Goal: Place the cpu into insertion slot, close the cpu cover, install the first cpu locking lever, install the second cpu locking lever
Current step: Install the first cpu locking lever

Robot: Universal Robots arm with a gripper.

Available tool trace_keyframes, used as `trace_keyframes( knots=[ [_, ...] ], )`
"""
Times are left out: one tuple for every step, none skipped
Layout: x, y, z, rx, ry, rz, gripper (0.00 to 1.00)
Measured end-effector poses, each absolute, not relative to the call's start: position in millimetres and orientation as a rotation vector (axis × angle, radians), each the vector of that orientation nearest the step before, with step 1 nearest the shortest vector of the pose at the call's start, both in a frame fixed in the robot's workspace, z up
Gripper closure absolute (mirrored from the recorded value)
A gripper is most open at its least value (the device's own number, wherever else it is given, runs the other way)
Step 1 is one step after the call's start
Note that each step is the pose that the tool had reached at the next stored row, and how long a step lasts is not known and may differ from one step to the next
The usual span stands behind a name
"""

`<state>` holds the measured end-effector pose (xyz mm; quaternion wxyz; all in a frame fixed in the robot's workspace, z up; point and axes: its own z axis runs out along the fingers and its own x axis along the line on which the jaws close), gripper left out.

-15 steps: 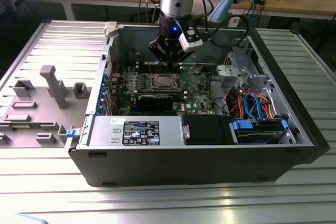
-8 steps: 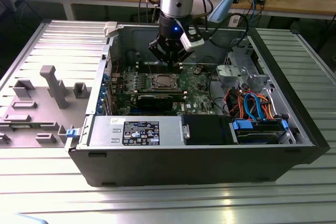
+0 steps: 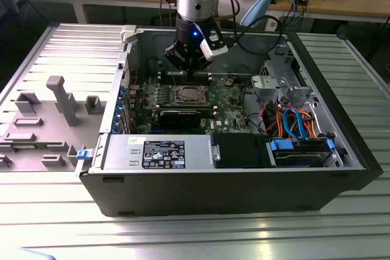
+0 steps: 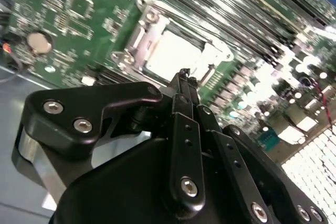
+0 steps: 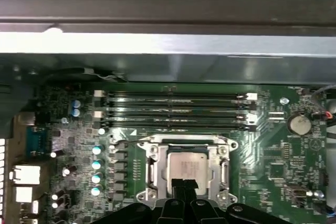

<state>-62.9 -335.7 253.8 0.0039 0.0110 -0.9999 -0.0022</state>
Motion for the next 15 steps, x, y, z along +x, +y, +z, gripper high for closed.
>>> trace_keyframes(
  knots=[
    [-66.1, -335.5, 253.5, 0.035, -3.134, -0.007, 0.89],
    [-69.9, -335.2, 253.1, 0.034, -3.134, -0.007, 0.89],
    [-73.2, -334.9, 252.8, 0.034, -3.134, -0.007, 0.89],
    [-77.0, -334.5, 252.3, 0.035, -3.134, -0.007, 0.89],
    [-80.6, -334.1, 251.9, 0.035, -3.134, -0.007, 0.89],
    [-85.8, -333.4, 251.3, 0.034, -3.134, -0.007, 0.89],
    [-92.1, -332.0, 250.5, 0.034, -3.134, -0.007, 0.89],
    [-95.4, -331.3, 250.1, 0.034, -3.134, -0.007, 0.89],
    [-98.7, -330.5, 249.7, 0.035, -3.134, -0.007, 0.89],
    [-103.2, -328.6, 249.0, 0.034, -3.134, -0.008, 0.89],
    [-105.7, -327.2, 248.6, 0.034, -3.134, -0.008, 0.89],
    [-108.1, -325.9, 248.3, 0.035, -3.134, -0.009, 0.89],
    [-111.1, -324.1, 248.0, 0.035, -3.134, -0.010, 0.89],
    [-113.7, -323.0, 248.0, 0.034, -3.135, -0.012, 0.89],
    [-118.4, -321.0, 248.0, 0.035, -3.135, -0.015, 0.89]
  ],
)
